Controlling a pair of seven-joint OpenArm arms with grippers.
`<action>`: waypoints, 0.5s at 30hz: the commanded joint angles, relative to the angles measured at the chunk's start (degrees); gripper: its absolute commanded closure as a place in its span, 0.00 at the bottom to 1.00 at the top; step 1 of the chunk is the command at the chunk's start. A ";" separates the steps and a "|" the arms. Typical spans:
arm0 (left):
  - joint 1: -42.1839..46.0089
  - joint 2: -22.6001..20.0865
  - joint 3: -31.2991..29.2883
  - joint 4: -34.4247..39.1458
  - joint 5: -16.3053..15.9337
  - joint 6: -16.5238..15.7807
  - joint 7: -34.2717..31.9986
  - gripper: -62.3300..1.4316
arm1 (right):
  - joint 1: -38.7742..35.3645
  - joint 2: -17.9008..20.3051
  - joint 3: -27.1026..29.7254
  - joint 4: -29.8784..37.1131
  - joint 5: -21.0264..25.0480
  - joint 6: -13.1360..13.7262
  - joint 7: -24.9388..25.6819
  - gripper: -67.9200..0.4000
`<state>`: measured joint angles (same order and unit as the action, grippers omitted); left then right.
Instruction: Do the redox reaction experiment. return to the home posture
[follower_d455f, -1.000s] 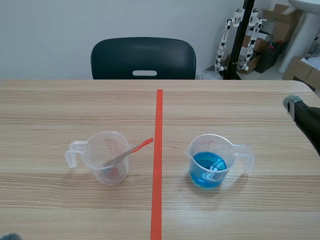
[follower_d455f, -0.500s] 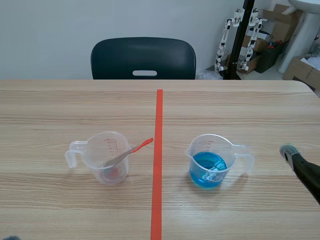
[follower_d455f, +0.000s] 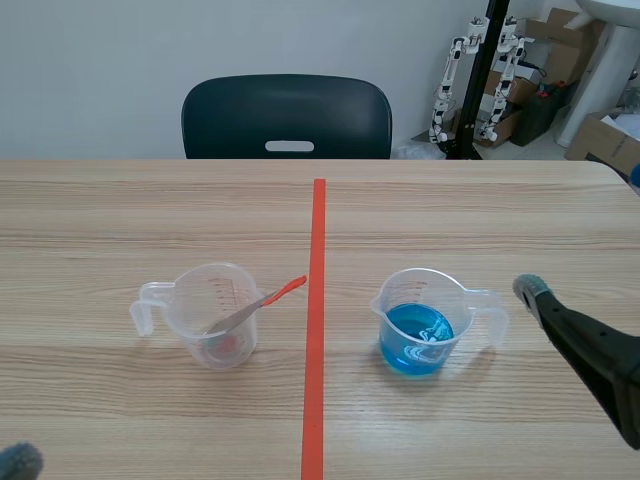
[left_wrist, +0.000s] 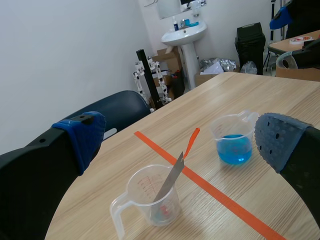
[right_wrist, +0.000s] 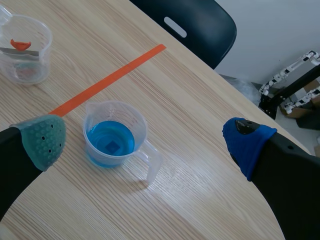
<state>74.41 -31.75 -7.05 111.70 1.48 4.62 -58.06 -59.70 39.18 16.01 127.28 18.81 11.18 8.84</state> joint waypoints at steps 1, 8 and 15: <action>0.11 0.26 -0.15 0.90 -0.09 0.44 -0.31 0.00 | 0.48 0.68 0.42 1.16 1.29 -0.31 0.33 0.00; -0.28 0.13 -0.15 1.33 3.34 0.83 2.25 0.00 | 0.48 0.68 0.42 4.33 1.36 -0.31 -2.10 0.00; -0.28 0.13 -0.15 1.31 3.28 0.83 2.25 0.00 | -0.22 3.08 0.42 4.39 1.57 -0.74 -3.19 0.00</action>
<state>73.78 -31.75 -7.05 111.70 5.34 5.39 -54.89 -59.75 40.62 16.01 131.22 19.92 11.11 5.50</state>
